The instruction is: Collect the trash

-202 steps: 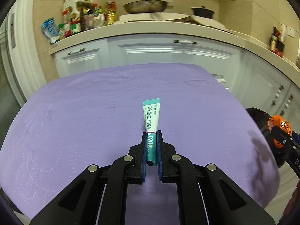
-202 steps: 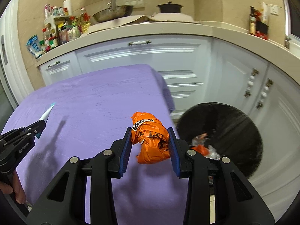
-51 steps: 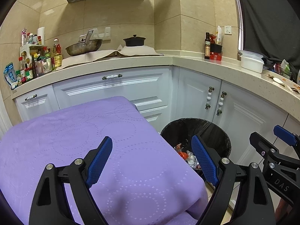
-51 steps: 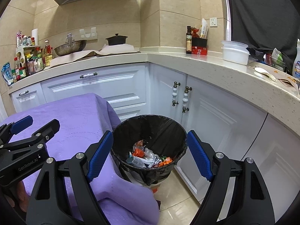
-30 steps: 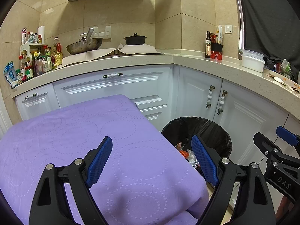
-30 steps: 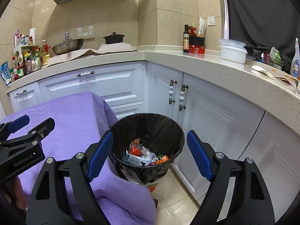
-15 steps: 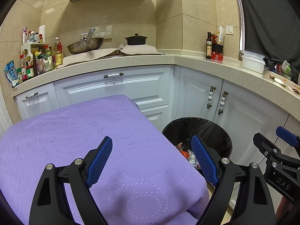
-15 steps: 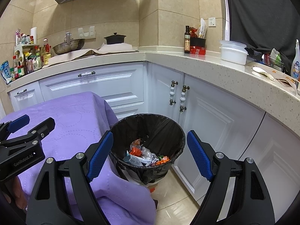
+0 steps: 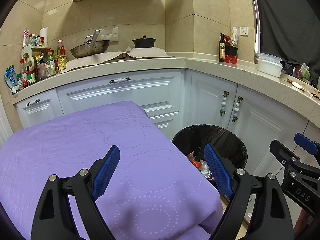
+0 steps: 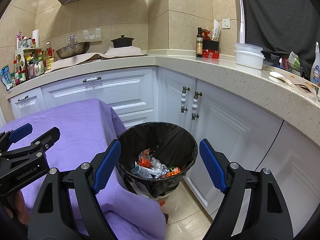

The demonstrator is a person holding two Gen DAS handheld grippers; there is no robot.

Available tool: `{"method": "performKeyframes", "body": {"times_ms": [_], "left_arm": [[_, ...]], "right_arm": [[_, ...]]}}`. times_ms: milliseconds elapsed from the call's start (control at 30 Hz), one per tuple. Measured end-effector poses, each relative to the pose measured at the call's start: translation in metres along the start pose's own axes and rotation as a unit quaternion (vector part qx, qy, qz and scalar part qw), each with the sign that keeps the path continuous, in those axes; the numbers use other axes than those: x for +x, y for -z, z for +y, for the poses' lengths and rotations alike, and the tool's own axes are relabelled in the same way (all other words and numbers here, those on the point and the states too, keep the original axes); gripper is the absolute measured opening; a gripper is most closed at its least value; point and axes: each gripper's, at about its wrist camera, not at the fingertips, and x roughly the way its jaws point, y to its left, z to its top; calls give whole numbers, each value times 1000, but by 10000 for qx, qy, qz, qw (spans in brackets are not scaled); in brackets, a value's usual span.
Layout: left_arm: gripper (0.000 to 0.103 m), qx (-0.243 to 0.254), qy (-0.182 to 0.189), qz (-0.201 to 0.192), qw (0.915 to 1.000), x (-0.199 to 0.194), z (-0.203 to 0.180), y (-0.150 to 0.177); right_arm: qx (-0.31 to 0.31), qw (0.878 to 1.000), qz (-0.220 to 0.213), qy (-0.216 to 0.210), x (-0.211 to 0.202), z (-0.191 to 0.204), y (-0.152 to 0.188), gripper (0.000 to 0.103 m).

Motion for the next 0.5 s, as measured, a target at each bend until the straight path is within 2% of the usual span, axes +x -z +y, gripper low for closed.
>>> {"method": "performKeyframes", "body": {"times_ms": [500], "left_arm": [[84,9,3,27,10000,2,-2,0]], "right_arm": [[1,10000,1,-3,0,0,0,79]]}}
